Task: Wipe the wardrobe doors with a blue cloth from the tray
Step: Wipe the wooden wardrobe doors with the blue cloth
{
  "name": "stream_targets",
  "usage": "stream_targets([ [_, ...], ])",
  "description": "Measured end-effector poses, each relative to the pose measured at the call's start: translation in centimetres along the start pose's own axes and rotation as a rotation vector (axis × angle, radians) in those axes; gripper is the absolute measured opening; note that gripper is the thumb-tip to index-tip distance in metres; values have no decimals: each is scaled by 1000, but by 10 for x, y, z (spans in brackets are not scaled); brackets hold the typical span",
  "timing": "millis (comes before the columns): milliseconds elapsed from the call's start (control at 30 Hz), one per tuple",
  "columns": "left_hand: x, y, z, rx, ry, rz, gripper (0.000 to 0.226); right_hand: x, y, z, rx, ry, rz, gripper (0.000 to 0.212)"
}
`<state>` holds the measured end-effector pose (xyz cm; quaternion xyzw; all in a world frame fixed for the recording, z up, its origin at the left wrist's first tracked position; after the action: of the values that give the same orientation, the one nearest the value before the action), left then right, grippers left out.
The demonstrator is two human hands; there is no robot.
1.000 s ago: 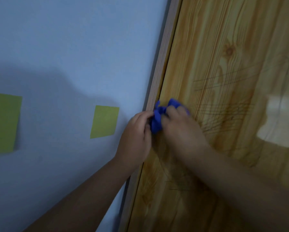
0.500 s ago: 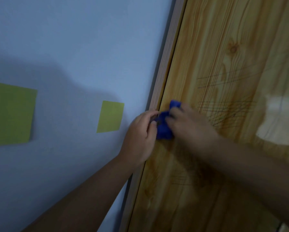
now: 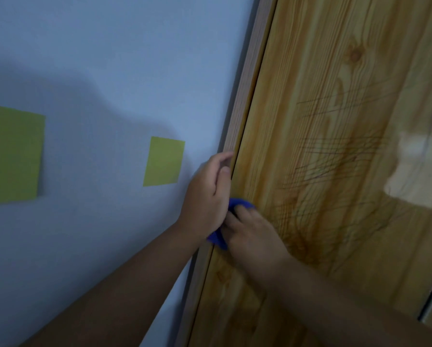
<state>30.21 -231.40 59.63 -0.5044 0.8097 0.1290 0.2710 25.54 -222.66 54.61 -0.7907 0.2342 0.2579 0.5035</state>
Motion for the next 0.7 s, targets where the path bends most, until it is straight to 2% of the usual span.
stream_targets([
  [100,-3,0,0,-3,0,-9,49,9,15,10,82,-86,42,23],
  [200,-5,-2,-1,9,-6,-8,51,-17,-13,-4,50,-83,107,24],
  [400,-5,-4,-3,14,0,-33,46,-119,-116,-46,-109,115,320,34],
  [500,-1,-1,-1,46,9,-78,43,-163,-150,-53,-173,230,330,29],
  [600,-3,2,0,51,76,-135,40,-156,-144,-47,-196,272,347,24],
  [700,-3,2,0,3,111,-171,40,-104,-95,-22,-112,183,288,24],
])
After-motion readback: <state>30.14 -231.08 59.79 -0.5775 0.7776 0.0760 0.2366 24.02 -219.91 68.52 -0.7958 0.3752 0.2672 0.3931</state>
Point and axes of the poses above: each hand's wrist, its own z-axis away from the middle knuckle, its own y-axis out of the palm, x = y × z, the point moved 8 cm from there along -z, towards the middle knuckle, and after that the axes turned 7 degrees about x, right-handed, at the moved point
